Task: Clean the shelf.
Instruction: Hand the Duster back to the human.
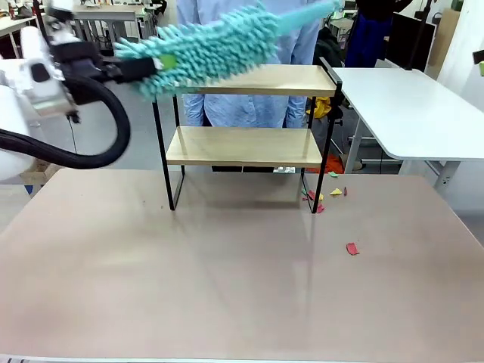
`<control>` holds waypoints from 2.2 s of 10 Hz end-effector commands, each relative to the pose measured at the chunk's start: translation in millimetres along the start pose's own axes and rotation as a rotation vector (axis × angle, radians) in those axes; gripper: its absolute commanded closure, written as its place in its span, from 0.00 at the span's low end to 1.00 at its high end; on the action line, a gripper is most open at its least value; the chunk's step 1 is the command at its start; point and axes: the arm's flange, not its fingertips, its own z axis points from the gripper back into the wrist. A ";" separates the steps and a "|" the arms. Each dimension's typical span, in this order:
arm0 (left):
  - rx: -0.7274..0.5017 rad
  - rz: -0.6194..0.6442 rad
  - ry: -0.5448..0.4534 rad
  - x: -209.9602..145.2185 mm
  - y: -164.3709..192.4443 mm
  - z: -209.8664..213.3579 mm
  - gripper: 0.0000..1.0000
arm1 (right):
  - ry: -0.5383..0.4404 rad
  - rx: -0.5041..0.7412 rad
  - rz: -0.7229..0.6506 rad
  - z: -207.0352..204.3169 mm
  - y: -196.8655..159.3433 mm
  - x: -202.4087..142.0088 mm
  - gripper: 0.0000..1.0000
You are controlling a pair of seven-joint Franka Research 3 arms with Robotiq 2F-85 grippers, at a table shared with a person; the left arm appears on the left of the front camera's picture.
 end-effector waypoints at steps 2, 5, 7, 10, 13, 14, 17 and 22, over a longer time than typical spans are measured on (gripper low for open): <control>0.265 0.010 -0.117 26.9 -15.8 60.1 0.82 | 0.009 0.002 0.015 2.5 -1.3 1.7 0.00; 0.584 -0.025 -0.117 46.5 -19.5 114.1 0.82 | 0.009 0.002 0.015 2.5 -1.3 1.7 0.00; 0.751 -0.059 -0.112 55.3 -23.5 134.5 0.82 | 0.009 0.002 0.015 2.5 -1.3 1.7 0.00; 0.950 -0.066 -0.087 40.4 -7.7 144.2 0.82 | 0.009 0.002 0.015 2.5 -1.3 1.7 0.00; 1.046 -0.054 -0.057 -4.5 9.9 141.1 0.82 | 0.009 0.002 0.015 2.5 -1.3 1.7 0.00; 1.070 -0.059 -0.042 -21.2 12.1 140.1 0.82 | 0.009 0.002 0.015 2.5 -1.3 1.7 0.00; 1.115 -0.052 -0.003 -77.1 8.1 145.5 0.82 | 0.009 0.002 0.015 2.5 -1.3 1.7 0.00; 1.104 0.042 0.054 -142.8 3.2 145.2 0.82 | 0.009 0.002 0.015 2.5 -1.3 1.7 0.00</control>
